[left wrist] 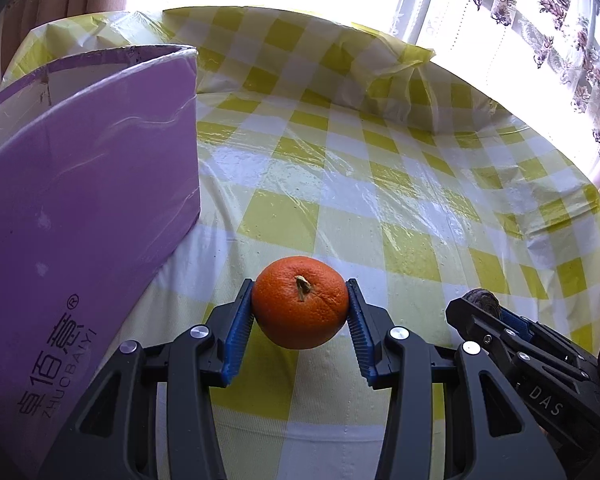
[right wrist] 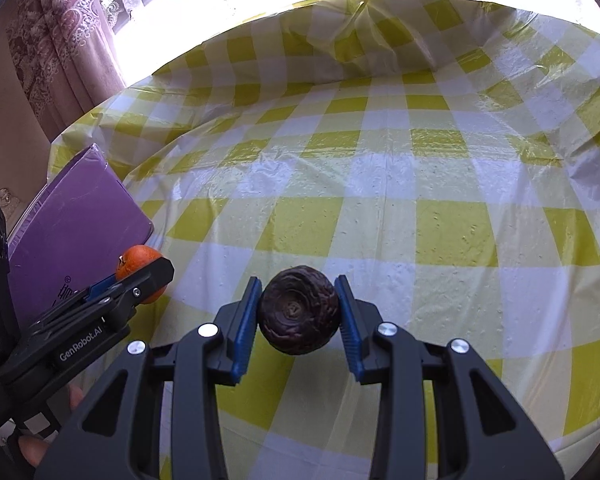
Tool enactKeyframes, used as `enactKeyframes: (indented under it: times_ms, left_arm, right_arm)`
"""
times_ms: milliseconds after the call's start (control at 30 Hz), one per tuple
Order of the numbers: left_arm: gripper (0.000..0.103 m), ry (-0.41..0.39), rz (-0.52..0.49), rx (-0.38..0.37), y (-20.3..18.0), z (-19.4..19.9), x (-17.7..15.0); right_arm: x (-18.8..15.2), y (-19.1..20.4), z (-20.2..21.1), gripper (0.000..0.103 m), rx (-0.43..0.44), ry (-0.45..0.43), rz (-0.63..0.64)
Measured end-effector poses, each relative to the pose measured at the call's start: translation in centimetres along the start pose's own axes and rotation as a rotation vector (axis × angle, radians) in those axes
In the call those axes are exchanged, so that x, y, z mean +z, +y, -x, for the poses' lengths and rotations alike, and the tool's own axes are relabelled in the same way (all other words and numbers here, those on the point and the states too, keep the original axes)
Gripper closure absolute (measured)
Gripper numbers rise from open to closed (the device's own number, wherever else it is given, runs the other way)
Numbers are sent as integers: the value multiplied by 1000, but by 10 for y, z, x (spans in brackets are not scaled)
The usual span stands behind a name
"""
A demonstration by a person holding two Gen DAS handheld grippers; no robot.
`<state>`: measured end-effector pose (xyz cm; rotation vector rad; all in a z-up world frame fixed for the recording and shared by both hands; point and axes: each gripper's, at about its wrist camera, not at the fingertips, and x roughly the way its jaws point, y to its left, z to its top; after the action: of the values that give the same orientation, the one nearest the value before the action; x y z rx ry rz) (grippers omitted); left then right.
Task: Organize fruits
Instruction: 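Carry the dark fruit and orange together toward the box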
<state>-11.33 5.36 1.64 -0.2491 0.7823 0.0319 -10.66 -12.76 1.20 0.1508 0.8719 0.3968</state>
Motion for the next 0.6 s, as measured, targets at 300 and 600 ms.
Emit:
enactKeyframes:
  times_ms: [300, 600]
  left_arm:
    - [60, -222, -70, 66, -11, 42, -12]
    - [60, -517, -133, 158, -15, 121, -15]
  right_arm:
    - [-5, 20, 30, 65, -34, -204, 95]
    - [-15, 53, 81, 65, -49, -498, 208]
